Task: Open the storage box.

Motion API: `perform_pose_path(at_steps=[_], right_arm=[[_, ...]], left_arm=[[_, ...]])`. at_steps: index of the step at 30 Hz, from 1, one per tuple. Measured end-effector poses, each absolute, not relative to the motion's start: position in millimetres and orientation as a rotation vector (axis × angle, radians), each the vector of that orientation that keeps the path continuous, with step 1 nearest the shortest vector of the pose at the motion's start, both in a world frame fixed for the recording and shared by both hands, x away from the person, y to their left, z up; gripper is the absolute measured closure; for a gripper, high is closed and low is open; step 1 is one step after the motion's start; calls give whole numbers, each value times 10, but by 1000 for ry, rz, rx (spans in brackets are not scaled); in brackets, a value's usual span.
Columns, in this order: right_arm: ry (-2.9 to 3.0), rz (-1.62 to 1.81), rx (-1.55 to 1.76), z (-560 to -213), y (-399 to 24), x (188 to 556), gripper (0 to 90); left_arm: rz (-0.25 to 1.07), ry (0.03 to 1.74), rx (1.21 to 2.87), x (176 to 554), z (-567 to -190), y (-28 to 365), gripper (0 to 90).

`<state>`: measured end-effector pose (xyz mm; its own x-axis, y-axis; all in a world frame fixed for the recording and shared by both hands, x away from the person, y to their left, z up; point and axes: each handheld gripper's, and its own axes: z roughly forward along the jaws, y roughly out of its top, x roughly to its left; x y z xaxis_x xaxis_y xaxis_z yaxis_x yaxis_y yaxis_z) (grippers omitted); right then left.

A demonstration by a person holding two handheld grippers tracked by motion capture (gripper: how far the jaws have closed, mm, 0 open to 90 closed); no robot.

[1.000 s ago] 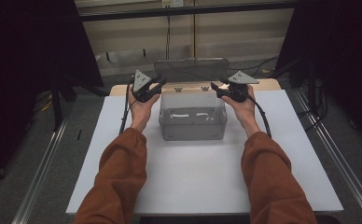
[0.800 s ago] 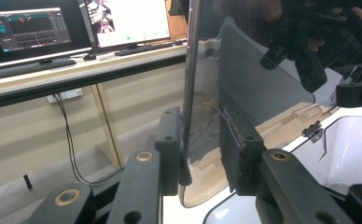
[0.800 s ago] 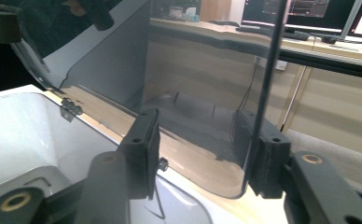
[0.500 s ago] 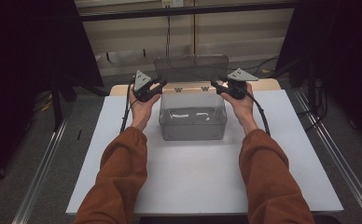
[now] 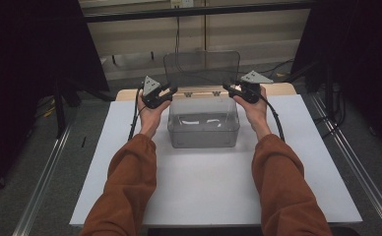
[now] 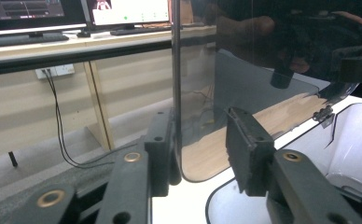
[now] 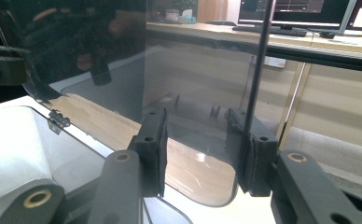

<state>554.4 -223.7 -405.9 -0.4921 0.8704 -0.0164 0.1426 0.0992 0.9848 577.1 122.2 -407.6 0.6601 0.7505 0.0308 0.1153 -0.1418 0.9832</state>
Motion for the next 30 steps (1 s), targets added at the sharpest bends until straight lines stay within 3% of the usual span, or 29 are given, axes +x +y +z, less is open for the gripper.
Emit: perform_pose_path(at_steps=[12, 24, 30], right_arm=[[1736, 1460, 995, -4066, -2256, 5573, 595], [1729, 1493, 995, -4086, -2276, 5601, 600], [1733, 1491, 1010, -4098, -2261, 5613, 556]], left_arm=[[631, 727, 1688, 5826, -4169, 1144, 551], [598, 731, 1690, 5919, -4174, 1130, 614], [575, 755, 1677, 5920, -4147, 1126, 629]])
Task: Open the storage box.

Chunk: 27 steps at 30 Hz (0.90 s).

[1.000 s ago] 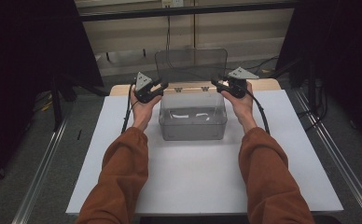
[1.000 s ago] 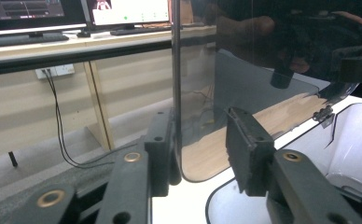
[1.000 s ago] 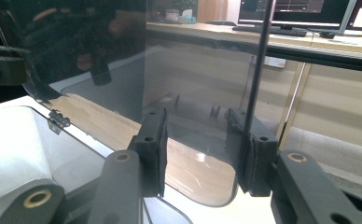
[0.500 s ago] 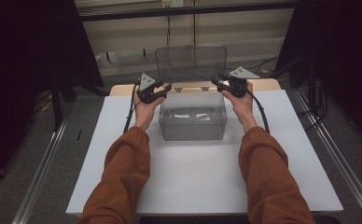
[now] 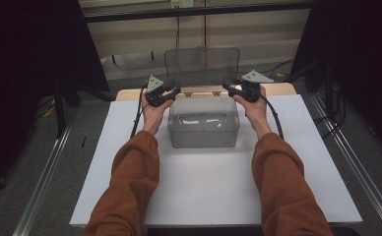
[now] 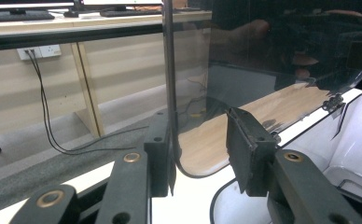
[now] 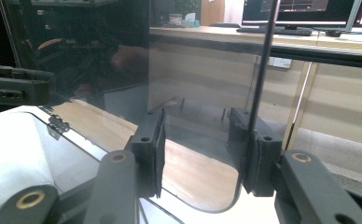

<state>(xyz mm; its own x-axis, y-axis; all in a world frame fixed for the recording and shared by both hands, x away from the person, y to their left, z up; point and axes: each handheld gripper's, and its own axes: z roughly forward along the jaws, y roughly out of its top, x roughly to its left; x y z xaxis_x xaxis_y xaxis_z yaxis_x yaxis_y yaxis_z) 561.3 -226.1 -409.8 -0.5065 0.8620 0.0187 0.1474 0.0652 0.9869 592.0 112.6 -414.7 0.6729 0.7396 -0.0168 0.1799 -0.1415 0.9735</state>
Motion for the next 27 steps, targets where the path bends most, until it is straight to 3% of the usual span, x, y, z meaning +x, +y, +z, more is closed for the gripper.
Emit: perform_pose_path(at_steps=[6, 7, 15, 27], right_arm=[[1722, 1509, 1032, -4112, -2250, 5636, 536], [1717, 1510, 1037, -4117, -2238, 5639, 522], [1706, 1506, 1046, -4127, -2213, 5647, 497], [1706, 1493, 1052, -4171, -2184, 5693, 457]], left_arm=[[564, 778, 1675, 5915, -4108, 1123, 621], [535, 792, 1648, 5916, -4095, 1116, 546], [558, 806, 1674, 5916, -4084, 1039, 491], [592, 791, 1680, 5937, -4106, 1050, 559]])
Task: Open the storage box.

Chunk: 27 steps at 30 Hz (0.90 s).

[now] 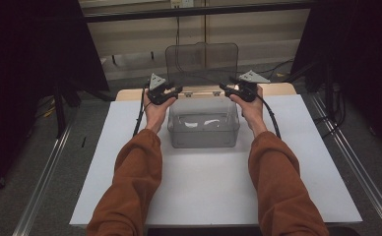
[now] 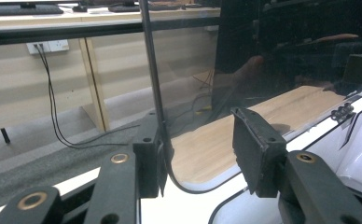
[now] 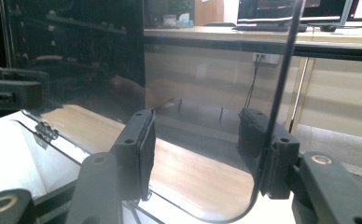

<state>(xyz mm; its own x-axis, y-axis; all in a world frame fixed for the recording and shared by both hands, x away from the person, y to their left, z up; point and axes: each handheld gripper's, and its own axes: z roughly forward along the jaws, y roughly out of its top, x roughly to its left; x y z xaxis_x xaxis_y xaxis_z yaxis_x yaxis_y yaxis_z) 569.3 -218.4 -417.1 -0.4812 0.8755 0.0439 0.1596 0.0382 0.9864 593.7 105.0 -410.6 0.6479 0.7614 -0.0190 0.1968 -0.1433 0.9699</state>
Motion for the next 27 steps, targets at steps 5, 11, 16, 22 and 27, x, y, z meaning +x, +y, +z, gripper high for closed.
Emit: perform_pose_path(at_steps=[5, 11, 16, 22, 27], right_arm=[[1730, 1482, 1056, -4231, -2166, 5708, 419], [1727, 1483, 1054, -4246, -2146, 5726, 400], [1737, 1481, 1066, -4248, -2135, 5736, 383], [1755, 1494, 1074, -4252, -2137, 5754, 373], [1758, 1493, 1073, -4266, -2136, 5758, 359]], left_arm=[[601, 796, 1671, 5937, -4116, 1023, 534], [597, 792, 1671, 5951, -4122, 1030, 516], [567, 801, 1660, 5959, -4137, 1022, 481], [550, 788, 1683, 5959, -4147, 1015, 412], [557, 785, 1698, 5961, -4177, 1001, 381]])
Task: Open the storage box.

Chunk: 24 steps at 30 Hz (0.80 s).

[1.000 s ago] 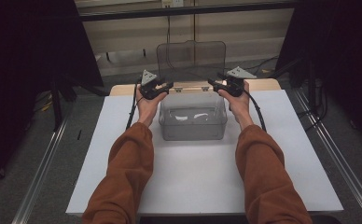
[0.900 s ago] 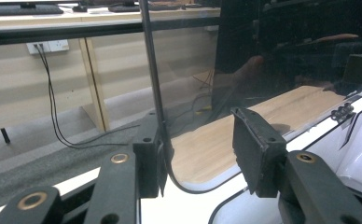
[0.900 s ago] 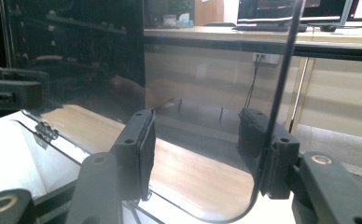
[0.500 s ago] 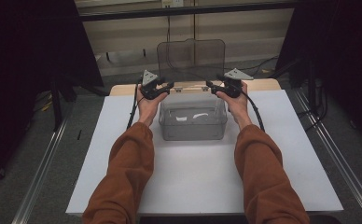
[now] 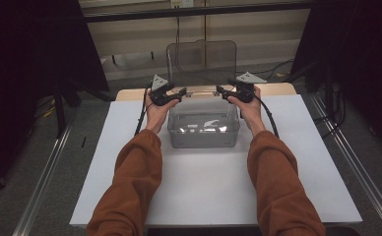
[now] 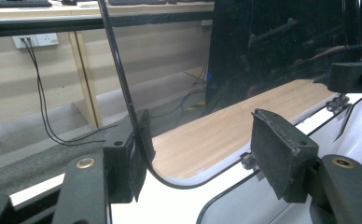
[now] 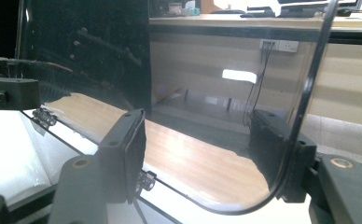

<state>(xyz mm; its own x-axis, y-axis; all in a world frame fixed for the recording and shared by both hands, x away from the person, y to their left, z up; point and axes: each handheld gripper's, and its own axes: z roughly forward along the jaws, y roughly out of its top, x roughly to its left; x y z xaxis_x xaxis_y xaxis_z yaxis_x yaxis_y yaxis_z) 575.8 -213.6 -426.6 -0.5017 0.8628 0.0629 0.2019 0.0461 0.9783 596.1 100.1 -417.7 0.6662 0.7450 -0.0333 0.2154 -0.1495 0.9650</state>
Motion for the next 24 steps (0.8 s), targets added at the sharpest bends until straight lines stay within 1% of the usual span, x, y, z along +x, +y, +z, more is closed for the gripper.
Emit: perform_pose_path(at_steps=[12, 13, 24], right_arm=[[1768, 1487, 1076, -4286, -2123, 5764, 318], [1769, 1485, 1074, -4288, -2122, 5765, 314], [1750, 1518, 1131, -4332, -2141, 5780, 285]], left_arm=[[536, 767, 1727, 5970, -4210, 1000, 301], [513, 782, 1707, 5971, -4224, 997, 292], [456, 827, 1674, 5985, -4254, 997, 239]])
